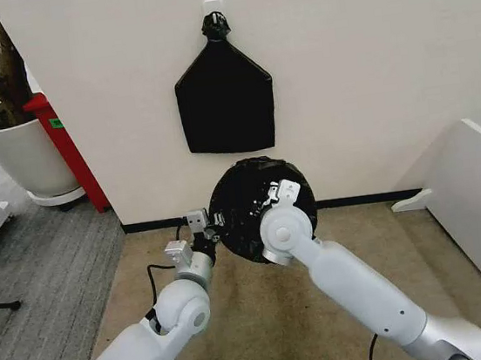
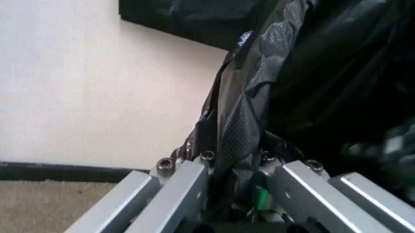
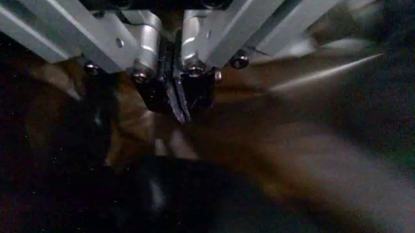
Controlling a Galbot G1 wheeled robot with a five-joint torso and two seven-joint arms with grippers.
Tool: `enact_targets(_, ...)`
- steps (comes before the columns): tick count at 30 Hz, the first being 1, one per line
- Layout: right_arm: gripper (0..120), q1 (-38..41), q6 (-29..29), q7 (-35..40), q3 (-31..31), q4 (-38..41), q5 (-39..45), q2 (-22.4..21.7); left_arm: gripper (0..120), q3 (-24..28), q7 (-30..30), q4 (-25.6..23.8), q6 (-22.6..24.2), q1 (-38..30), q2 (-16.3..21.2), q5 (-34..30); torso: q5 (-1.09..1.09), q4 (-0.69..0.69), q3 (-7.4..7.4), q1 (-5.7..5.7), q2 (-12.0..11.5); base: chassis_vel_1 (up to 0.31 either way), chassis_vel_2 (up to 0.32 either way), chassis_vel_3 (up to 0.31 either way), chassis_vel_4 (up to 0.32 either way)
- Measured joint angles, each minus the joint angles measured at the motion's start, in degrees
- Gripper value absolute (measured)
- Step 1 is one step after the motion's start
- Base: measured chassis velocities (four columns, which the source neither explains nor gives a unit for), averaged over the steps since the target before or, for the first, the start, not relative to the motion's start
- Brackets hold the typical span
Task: Place the garbage bag over the trash bin.
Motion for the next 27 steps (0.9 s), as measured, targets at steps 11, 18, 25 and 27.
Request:
enact_targets(11, 0, -2.61, -1.32, -3.25, -0.25, 2.92, -2.22, 0.97, 1, -0.82, -0.59, -1.02, 0.71, -0.14, 0.23, -1.39, 0.01, 0.0, -0.01, 0.0, 0.0, 0.0, 0.0, 0.0, 0.0)
enact_targets(18, 0, -3.2, -1.66, -4.79, 0.17, -2.41, -5.83, 1.64, 1, -1.92, -0.44, -2.42, 0.94, 0.9, 1.06, -1.42, 0.02, -0.01, 0.0, 0.0, 0.0, 0.0, 0.0, 0.0, 0.0)
enact_targets(25, 0, -1.34, -1.69, -5.07, 0.68, -11.23, -10.14, 5.6, 1, -1.95, -0.41, -4.18, 1.29, 1.86, 1.63, -1.55, 0.02, 0.0, 0.0, 0.0, 0.0, 0.0, 0.0, 0.0, 0.0)
enact_targets(27, 0, -0.62, -1.69, -5.44, 1.3, -14.67, -11.73, 7.19, 1, -1.92, -0.38, -4.9, 1.34, 2.2, 1.91, -1.68, 0.01, 0.01, 0.0, 0.0, 0.0, 0.0, 0.0, 0.0, 0.0)
